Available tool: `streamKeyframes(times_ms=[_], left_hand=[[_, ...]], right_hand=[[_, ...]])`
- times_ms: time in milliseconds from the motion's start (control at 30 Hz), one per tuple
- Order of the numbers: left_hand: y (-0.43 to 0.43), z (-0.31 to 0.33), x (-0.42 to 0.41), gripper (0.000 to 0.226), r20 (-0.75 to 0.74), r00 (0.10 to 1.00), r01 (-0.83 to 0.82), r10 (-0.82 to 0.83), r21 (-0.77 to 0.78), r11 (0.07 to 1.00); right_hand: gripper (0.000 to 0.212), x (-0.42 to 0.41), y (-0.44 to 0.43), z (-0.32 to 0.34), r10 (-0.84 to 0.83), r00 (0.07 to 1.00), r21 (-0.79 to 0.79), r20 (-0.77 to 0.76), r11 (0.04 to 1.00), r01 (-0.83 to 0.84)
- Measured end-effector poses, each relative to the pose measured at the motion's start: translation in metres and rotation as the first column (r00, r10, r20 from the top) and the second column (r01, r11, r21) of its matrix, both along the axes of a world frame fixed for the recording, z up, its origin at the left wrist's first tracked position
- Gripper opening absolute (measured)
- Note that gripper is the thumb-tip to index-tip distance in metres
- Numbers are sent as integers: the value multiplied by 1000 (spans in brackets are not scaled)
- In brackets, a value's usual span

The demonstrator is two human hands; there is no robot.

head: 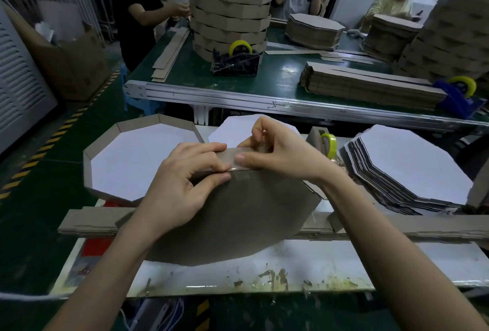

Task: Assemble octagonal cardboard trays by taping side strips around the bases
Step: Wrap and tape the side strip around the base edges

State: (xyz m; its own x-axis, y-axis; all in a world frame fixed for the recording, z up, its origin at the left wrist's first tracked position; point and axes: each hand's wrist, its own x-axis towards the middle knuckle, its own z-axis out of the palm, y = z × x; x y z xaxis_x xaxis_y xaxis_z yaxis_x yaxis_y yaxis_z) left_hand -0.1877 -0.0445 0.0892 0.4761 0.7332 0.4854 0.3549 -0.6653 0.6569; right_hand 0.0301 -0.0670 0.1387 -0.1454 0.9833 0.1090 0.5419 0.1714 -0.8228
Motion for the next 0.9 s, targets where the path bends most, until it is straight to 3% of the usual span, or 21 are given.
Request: streamKeyframes(times_ms=[67, 367, 667, 833, 900], left_hand=[[0, -1, -1, 7, -2, 1000, 7, -7, 0, 1000], [-3, 2, -2, 13, -16, 1000, 23, -24, -15, 1000], [-8, 6, -3, 13, -22, 1000, 19, -19, -17, 1000], [-12, 7, -3, 9, -27, 1000, 10, -10, -19, 1000], [-17, 8, 0, 19, -24, 999, -33, 32, -27, 999]], right_hand=[[46, -2, -2, 1, -9, 996, 44, 86, 999, 5], [52, -2, -9, -3, 29, 999, 12, -15, 1000, -29], [54, -9, -17, -5, 18, 975, 211, 221, 975, -66], [61, -10, -18, -7, 9, 941, 185, 338, 980, -76], [65, -11, -19, -11, 4, 909, 168, 416, 982, -82]])
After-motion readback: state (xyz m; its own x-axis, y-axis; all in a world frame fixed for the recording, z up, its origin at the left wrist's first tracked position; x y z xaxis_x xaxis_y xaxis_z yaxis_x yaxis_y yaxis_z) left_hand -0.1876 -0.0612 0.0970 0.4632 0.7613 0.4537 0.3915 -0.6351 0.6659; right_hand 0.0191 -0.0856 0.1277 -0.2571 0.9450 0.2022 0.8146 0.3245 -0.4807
